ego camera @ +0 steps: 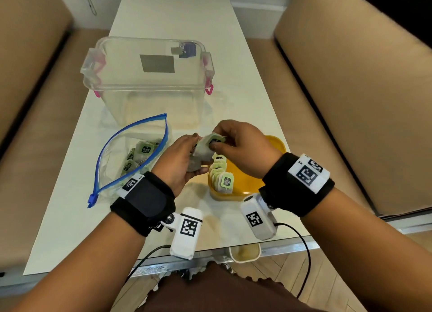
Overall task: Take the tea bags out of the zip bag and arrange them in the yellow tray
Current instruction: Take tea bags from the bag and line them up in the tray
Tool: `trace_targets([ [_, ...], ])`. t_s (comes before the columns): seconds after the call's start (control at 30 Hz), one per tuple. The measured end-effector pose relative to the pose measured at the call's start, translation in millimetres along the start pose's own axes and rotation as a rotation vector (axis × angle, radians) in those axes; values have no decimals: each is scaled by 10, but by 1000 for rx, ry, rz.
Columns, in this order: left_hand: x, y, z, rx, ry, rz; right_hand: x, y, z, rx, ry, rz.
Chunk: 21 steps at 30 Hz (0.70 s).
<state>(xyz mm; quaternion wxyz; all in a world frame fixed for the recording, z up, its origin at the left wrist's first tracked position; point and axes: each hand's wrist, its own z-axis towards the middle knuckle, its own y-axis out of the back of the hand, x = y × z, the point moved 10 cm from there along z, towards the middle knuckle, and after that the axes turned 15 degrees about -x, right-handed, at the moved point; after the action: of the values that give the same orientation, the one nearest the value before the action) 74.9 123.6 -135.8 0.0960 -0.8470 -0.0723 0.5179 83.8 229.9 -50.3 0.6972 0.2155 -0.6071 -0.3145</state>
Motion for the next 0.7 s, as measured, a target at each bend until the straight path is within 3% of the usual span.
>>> trace_targets([
  [0.33,-9,-115,-82,97,-190,236,-126,247,101,38,-4,-124],
  [0.7,43,7,0,-15,-207,258,-322,380,318,37,-2,-300],
])
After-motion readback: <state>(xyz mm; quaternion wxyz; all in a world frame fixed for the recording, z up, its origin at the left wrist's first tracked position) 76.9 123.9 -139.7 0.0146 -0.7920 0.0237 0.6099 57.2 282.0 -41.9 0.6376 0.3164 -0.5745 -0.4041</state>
